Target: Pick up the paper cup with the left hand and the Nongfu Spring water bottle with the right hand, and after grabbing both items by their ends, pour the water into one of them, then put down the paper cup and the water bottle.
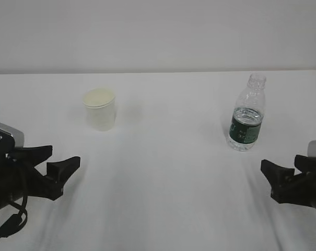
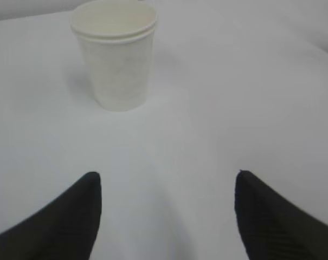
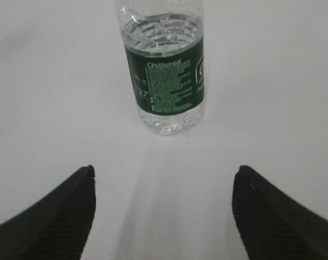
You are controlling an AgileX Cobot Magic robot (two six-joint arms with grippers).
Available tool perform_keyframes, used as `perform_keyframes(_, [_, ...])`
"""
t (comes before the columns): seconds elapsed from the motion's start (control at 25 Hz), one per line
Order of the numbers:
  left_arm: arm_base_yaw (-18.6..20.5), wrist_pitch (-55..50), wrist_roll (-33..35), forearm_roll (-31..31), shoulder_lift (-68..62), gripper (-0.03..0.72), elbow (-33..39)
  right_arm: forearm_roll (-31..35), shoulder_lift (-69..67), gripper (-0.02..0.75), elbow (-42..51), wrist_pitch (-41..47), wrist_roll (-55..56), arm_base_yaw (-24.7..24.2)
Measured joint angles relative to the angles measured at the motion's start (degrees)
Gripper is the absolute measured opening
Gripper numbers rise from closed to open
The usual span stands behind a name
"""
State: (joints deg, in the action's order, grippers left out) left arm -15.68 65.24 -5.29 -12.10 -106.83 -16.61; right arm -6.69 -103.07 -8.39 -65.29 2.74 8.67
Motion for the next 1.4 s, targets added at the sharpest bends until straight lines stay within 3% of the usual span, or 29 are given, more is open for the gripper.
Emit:
perform_keyframes(0.6, [0.0,0.27,-0.1,3.45,-1.02,0.589,-4.63,0.0,-7.73,0.661,-11.9,-0.33,-0.47,0.0])
perform_keyframes(1.4, [0.0,0.31,-0.1,4.2,-10.37,0.589,-12.53,0.0,-17.17,0.663,-23.8,-0.33,-0.56,0.0])
